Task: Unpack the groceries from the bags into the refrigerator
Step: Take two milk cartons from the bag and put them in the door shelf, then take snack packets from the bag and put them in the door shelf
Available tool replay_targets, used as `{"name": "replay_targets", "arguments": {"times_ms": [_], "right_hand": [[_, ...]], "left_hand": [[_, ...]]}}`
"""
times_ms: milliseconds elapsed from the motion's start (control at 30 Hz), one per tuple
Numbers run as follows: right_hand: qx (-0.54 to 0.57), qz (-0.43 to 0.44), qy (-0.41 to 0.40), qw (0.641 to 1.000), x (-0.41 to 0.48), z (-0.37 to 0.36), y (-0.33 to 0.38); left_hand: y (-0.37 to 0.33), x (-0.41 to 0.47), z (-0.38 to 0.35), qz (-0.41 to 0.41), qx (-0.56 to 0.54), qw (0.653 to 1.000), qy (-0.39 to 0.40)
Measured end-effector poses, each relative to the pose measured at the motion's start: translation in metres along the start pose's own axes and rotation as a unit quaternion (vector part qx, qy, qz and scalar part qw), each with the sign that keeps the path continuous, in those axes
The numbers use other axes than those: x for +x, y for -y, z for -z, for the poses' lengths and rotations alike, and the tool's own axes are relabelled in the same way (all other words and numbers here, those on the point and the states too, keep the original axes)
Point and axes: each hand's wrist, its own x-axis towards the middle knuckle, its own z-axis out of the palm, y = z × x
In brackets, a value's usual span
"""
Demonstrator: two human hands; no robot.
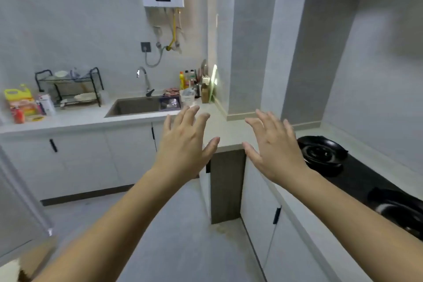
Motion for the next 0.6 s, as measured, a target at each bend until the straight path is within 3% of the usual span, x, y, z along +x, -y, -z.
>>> {"name": "replay_targets", "arguments": {"times_ms": [267,600], "right_hand": [[-0.050,-0.206,0.036,0.977,-0.066,-0.017,-0.148],[-0.101,-0.436,0.041,0.893,-0.160,-0.028,-0.264]], "left_hand": [[-0.133,0.052,-0.116,-0.139,-0.144,0.976,0.090],[-0.283,0.089,-0.226,-0.322,-0.283,0.883,0.191]]}}
